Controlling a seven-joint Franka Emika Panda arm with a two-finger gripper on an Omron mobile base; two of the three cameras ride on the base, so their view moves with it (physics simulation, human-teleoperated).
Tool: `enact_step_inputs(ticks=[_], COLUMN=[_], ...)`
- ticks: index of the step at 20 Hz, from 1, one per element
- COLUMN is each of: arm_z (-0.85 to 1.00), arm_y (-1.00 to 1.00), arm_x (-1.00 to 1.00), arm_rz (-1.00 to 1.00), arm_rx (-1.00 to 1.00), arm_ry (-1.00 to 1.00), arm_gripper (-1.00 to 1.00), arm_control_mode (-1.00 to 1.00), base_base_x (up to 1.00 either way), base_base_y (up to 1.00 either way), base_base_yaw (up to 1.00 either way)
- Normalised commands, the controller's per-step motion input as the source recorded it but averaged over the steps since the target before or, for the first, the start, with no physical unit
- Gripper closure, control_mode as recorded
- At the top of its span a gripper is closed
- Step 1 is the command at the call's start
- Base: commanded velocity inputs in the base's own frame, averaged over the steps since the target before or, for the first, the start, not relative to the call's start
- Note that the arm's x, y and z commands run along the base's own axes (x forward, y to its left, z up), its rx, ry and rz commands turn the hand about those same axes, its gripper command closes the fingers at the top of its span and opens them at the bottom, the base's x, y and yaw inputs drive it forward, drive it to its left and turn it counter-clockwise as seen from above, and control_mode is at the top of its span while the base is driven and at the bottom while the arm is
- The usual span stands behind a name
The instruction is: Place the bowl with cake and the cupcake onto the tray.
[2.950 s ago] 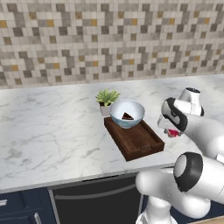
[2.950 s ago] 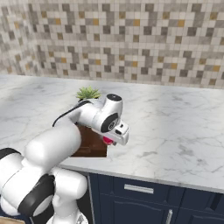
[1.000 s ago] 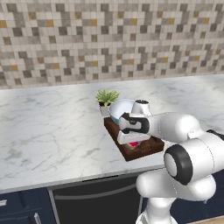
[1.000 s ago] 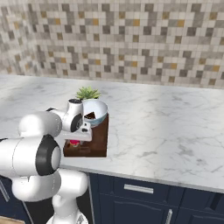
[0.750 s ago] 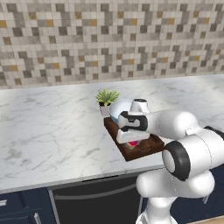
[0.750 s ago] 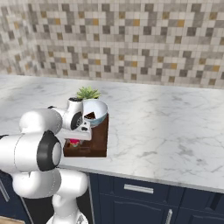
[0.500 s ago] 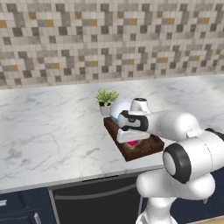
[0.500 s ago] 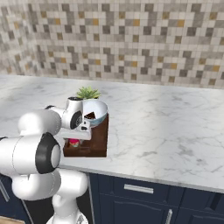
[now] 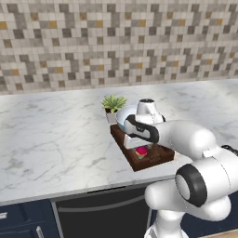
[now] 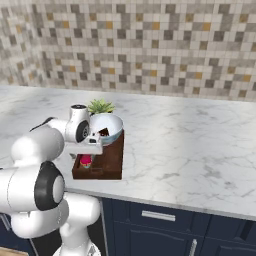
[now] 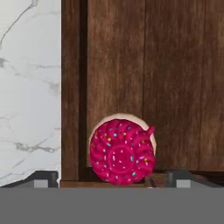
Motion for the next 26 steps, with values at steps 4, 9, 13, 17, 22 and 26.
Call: enact_step_inputs(ticks=[4, 9, 13, 17, 22, 26], arm_z=[0.58, 0.29, 0.57, 0.38, 0.14, 0.00], arm_y=[-0.14, -0.19, -0.02, 0.01, 0.00, 0.04], arm_x=[-0.19, -0.73, -0.61, -0.46, -0.24, -0.01], arm_rz=[-0.04, -0.01, -0.01, -0.04, -0.07, -0.07], arm_rx=[0.00, 0.00, -0.02, -0.05, -0.05, -0.01], arm_ry=[-0.04, -0.07, -0.10, -0.06, -0.02, -0.03], arm_gripper=[-1.00, -1.00, -1.00, -1.00, -1.00, -1.00], arm_control_mode=[-1.00, -1.00, -1.00, -1.00, -1.00, -1.00], base_base_x=[0.00, 0.00, 0.00, 0.00, 0.00, 0.00], base_base_y=[0.00, 0.00, 0.00, 0.00, 0.00, 0.00], base_base_yaw=[0.00, 0.00, 0.00, 0.00, 0.00, 0.00])
